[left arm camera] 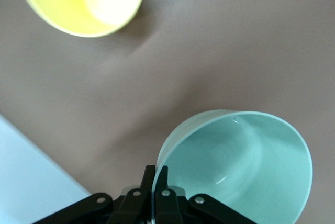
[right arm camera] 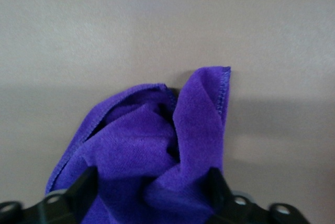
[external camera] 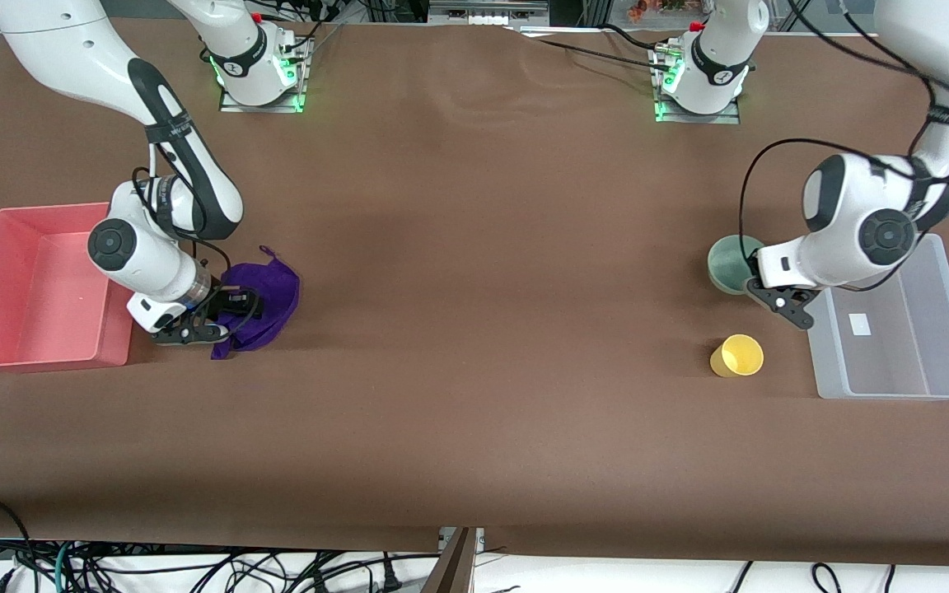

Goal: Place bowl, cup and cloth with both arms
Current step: 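Place the bowl in the clear bin while the right gripper drops the cloth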

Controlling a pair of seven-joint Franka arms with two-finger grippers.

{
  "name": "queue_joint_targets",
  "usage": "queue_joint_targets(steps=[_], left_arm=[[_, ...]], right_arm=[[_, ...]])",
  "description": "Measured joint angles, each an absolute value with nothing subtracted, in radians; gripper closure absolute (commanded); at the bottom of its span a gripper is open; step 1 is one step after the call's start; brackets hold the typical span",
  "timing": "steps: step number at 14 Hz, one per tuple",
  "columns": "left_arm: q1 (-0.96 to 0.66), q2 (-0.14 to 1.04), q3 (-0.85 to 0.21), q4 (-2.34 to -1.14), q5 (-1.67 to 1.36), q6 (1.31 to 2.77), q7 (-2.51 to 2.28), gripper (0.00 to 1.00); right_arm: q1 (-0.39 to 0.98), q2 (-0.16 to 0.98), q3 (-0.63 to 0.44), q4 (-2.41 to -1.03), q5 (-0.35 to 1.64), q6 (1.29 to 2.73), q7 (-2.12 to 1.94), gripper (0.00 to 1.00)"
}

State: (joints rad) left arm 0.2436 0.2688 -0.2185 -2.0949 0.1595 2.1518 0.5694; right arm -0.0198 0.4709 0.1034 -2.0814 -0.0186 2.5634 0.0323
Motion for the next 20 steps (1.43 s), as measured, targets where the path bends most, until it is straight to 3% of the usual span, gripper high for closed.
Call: queue_joint_targets(steps=[4,7,15,20], left_arm=[[0.246,0.215,-0.215,-1.891,0.16,1.858,0.604,1.0],[0.312,0.217,-0.205,-1.828,0.161,1.812,0.699,1.0],[0.517,0.35,-0.197,-1.805,0.287,1.858,0.869,1.0],[0.59,0.484,-0.196,-1.799,0.295,2.118,0.931,1.0]], right_arm=[[-0.02,0.472,0.103,-2.08,-0.019,2.565,0.033,1.0],[-0.02,0.453,0.103,-2.048,-0.019,2.509,0.033,1.0],[-0.024,0.295,0.079,-1.688,-0.019,1.785,-0.086,1.0],[-0.033,0.292,-0.07,-1.568,-0.019,1.589,-0.359,1.0]])
